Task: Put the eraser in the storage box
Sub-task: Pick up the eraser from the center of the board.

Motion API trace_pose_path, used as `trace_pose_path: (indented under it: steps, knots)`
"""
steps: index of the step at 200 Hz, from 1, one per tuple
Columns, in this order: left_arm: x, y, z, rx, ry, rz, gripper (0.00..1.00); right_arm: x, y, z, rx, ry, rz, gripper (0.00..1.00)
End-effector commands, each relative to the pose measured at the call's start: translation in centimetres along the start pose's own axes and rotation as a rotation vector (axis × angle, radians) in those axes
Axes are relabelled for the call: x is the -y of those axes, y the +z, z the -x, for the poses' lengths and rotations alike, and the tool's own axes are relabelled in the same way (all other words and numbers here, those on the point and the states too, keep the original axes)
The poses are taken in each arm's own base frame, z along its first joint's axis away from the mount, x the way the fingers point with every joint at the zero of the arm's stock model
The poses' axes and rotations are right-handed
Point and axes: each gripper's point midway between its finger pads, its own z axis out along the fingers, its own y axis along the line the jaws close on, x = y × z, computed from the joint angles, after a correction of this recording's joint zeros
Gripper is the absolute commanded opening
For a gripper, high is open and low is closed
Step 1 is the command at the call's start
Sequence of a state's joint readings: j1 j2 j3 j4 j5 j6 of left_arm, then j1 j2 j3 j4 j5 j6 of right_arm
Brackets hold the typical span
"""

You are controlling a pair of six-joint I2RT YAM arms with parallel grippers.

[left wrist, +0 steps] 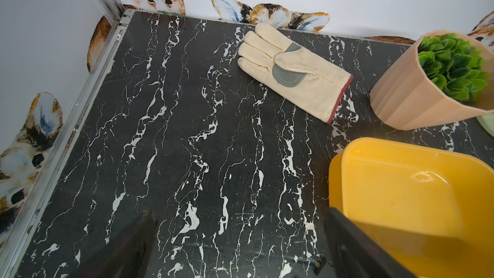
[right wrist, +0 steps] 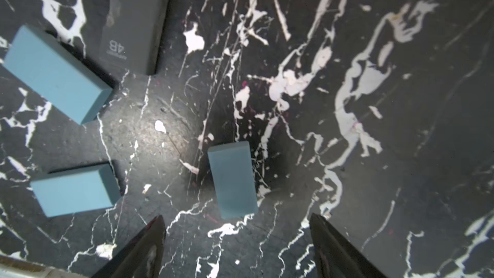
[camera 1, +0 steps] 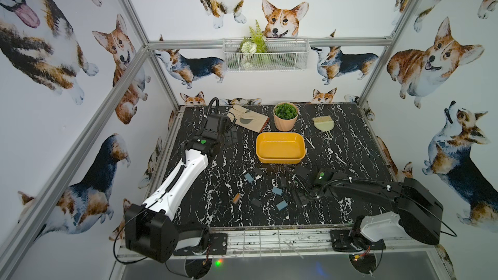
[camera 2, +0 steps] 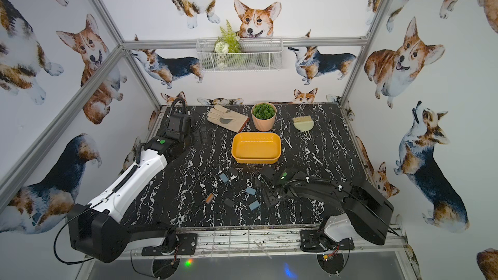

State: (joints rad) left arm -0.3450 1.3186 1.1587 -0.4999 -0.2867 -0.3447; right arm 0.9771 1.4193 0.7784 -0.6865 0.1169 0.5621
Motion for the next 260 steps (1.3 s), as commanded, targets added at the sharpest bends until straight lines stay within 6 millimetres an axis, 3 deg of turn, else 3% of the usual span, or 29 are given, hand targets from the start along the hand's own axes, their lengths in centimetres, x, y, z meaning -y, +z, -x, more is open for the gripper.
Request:
trace_pose_path:
  steps: [1,55,132,214,260]
  knots:
    - [-0.5,0.1,-0.1,0.0,-0.007,0.026,1.0,-0.9,0.6,0.3,-0.022,-0.044,0.018,0.86]
    - [-0.8,0.4,-0.5,-0.009,-0.011,0.035,1.0,-1.1,1.3,0.2,-0.026,-0.054,0.028,0.83]
    - [-1.0,0.5,-0.6,-0.011,-0.014,0.038,1.0,0.1,2.8,-0.1,-0.044,0.015,0.056,0.73]
    - [-1.8,0.5,-0.8,-0.01,-0.024,0.049,1.0,-0.1,2.6,-0.3,-0.065,0.017,0.053,0.45]
    - [-2.0,0.6,-1.0,-0.014,-0.028,0.049,1.0,-0.2,2.4,-0.5,-0.08,-0.016,0.001,0.37]
